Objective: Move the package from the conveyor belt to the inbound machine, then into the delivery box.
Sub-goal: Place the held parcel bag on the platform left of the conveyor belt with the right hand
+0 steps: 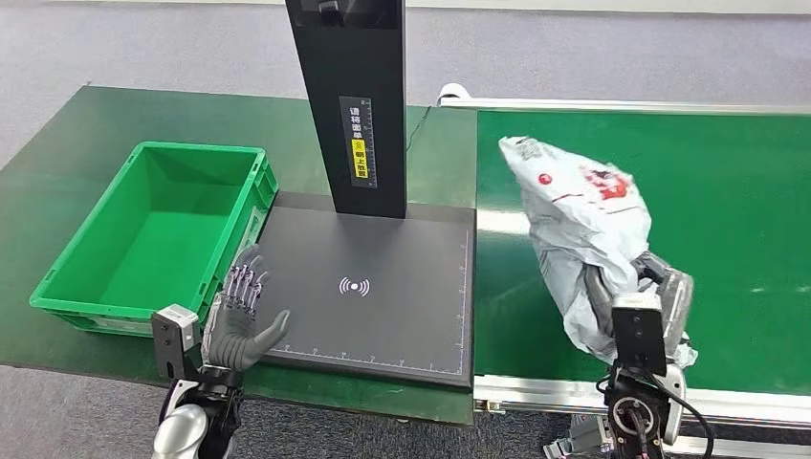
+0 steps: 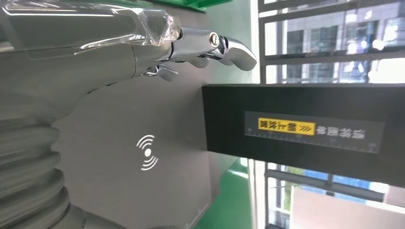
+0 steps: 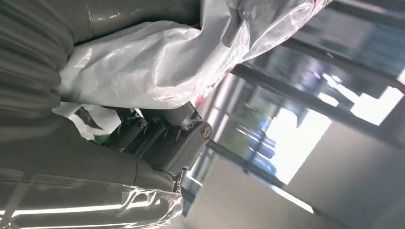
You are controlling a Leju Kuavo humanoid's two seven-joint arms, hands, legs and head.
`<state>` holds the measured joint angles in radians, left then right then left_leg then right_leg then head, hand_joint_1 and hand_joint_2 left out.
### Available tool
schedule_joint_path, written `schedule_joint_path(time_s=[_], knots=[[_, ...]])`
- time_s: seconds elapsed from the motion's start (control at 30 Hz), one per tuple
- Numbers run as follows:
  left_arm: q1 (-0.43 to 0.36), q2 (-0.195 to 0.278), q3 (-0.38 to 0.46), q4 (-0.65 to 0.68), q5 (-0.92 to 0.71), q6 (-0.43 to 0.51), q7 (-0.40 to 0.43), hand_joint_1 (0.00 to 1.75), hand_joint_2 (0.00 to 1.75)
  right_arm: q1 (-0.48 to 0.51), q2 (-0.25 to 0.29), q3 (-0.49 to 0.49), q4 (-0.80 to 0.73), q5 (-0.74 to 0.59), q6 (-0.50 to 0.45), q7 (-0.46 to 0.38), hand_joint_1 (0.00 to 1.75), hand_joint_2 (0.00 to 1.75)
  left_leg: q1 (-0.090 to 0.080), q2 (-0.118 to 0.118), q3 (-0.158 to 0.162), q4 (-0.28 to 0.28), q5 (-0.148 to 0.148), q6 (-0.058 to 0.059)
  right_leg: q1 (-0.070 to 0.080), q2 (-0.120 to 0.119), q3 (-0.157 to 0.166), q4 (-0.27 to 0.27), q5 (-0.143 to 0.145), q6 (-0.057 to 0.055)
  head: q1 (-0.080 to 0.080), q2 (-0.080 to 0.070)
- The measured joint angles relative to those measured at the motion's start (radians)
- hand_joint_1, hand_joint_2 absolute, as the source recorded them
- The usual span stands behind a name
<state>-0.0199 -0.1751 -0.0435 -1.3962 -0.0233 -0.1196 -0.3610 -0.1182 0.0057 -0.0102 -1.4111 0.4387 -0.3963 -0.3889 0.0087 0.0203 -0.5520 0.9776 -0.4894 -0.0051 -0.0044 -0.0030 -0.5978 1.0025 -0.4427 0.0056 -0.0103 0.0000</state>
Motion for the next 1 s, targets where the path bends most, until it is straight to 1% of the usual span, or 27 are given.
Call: schedule_joint_path(time_s=[0.07, 0.17, 0.27, 0.37, 0.47, 0.57, 0.63, 0.77, 0.9, 1.0], knots=[[-0.006, -0.001, 0.0, 0.003, 0.0, 0.006, -0.011, 0.0, 1.75, 0.005, 0.008, 0.002, -0.031, -0.034, -0.022, -0.032, 1.75, 1.75, 0.0, 0.0, 0.0, 0.0, 0.0, 0.0, 0.0, 0.0, 0.0, 0.0, 0.0, 0.0, 0.0, 0.0], [-0.019, 0.001, 0.0, 0.01, 0.005, 0.011, -0.027, 0.0, 1.75, 0.0, 0.019, 0.021, -0.055, -0.051, -0.016, -0.048, 1.75, 1.75, 0.0, 0.0, 0.0, 0.0, 0.0, 0.0, 0.0, 0.0, 0.0, 0.0, 0.0, 0.0, 0.0, 0.0], [-0.036, 0.004, -0.001, 0.02, 0.013, 0.02, -0.043, 0.0, 1.75, -0.015, 0.025, 0.07, -0.057, -0.04, 0.035, -0.045, 1.75, 1.75, 0.0, 0.001, 0.0, 0.0, 0.0, 0.0, 0.0, 0.0, 0.0, 0.0, 0.0, 0.0, 0.0, 0.0], [-0.053, 0.006, -0.004, 0.025, 0.016, 0.037, -0.055, 0.0, 1.75, -0.049, 0.033, 0.153, -0.038, -0.001, 0.107, -0.021, 1.75, 1.75, 0.0, 0.001, 0.0, 0.0, 0.0, 0.0, 0.0, 0.0, 0.0, 0.0, 0.0, 0.0, 0.0, 0.0], [-0.076, 0.006, -0.012, 0.029, 0.023, 0.058, -0.058, 0.0, 1.75, -0.11, 0.05, 0.258, 0.021, 0.035, 0.166, 0.017, 1.75, 1.75, 0.001, 0.001, 0.0, 0.0, 0.001, -0.001, 0.001, 0.0, 0.0, 0.001, 0.0, 0.0, 0.0, 0.0], [-0.101, 0.007, -0.015, 0.038, 0.038, 0.07, -0.057, 0.0, 1.75, -0.187, 0.07, 0.375, 0.118, 0.052, 0.242, 0.051, 1.75, 1.75, 0.001, 0.001, 0.0, 0.0, 0.001, -0.001, 0.001, 0.0, 0.0, 0.001, 0.0, 0.0, 0.0, 0.0], [-0.116, 0.008, -0.015, 0.045, 0.049, 0.076, -0.057, 0.0, 1.75, -0.224, 0.085, 0.45, 0.186, 0.053, 0.275, 0.058, 1.75, 1.75, 0.001, 0.001, 0.0, 0.0, 0.001, -0.001, 0.001, 0.0, 0.0, 0.001, 0.0, -0.001, 0.0, 0.0], [-0.126, 0.015, -0.015, 0.057, 0.062, 0.085, -0.063, 0.0, 1.75, -0.263, 0.1, 0.572, 0.295, 0.032, 0.339, 0.069, 1.75, 1.75, 0.001, -0.001, 0.0, 0.0, 0.001, -0.001, 0.001, -0.001, 0.0, 0.001, -0.001, -0.001, 0.0, 0.0], [-0.127, 0.025, -0.015, 0.064, 0.068, 0.105, -0.073, 0.0, 1.75, -0.285, 0.1, 0.662, 0.377, 0.009, 0.427, 0.106, 1.75, 1.75, 0.001, -0.001, -0.001, 0.0, 0.001, -0.001, 0.001, -0.001, 0.0, 0.001, -0.001, -0.001, 0.0, 0.0], [-0.129, 0.029, -0.015, 0.069, 0.068, 0.119, -0.076, 0.0, 1.75, -0.304, 0.1, 0.721, 0.438, 0.01, 0.475, 0.136, 1.75, 1.75, 0.001, -0.002, -0.001, 0.0, 0.0, -0.001, 0.001, -0.001, 0.0, 0.001, -0.001, -0.001, 0.0, 0.0]])
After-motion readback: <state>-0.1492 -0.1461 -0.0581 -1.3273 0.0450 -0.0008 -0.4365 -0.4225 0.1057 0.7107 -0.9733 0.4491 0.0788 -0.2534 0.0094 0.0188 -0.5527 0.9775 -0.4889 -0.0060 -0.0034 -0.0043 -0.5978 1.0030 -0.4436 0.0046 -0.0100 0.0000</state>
